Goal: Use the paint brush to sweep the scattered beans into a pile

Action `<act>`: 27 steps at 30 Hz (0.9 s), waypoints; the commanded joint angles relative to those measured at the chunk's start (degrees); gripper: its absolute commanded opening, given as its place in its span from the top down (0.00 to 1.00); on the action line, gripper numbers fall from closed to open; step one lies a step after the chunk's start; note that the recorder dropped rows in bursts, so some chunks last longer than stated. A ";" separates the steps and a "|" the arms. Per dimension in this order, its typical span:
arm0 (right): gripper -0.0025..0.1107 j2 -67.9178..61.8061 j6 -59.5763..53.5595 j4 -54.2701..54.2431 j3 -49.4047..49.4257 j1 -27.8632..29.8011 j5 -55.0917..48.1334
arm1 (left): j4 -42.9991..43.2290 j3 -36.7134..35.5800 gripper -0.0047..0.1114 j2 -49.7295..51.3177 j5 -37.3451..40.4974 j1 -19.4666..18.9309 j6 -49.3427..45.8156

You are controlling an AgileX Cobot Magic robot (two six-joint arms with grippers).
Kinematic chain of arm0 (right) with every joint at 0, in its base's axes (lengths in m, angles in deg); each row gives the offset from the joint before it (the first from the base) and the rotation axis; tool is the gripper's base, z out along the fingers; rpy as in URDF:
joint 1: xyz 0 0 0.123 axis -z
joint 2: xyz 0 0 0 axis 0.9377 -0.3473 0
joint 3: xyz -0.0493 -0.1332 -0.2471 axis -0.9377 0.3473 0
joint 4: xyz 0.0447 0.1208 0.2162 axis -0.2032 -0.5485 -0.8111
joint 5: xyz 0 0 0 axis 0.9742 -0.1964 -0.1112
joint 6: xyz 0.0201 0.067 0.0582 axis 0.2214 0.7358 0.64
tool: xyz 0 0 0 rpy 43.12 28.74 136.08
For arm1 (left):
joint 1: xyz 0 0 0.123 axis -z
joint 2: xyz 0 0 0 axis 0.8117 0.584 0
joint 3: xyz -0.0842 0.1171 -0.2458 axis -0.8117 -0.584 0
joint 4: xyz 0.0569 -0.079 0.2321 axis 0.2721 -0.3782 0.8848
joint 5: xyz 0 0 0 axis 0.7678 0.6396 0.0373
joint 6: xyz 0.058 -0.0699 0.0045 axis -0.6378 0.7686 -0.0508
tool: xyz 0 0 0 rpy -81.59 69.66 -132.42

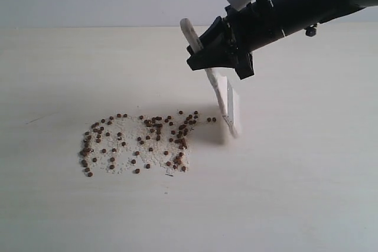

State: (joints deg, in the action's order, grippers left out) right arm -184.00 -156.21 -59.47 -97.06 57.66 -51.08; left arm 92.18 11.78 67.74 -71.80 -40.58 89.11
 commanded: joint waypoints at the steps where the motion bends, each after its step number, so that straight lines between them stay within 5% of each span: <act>1: 0.98 -4.02 -0.34 0.08 -3.39 0.37 -3.71 | -0.01 -0.27 0.96 -0.35 0.11 -0.04 -0.16; 27: 0.98 -7.87 -5.86 -8.98 -5.54 -5.45 -2.88 | -0.01 -0.27 0.96 -0.35 0.11 -0.04 -0.16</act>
State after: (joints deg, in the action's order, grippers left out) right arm -191.97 -161.65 -66.83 -101.68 53.29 -53.68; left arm 92.18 11.78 67.74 -71.80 -40.58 88.91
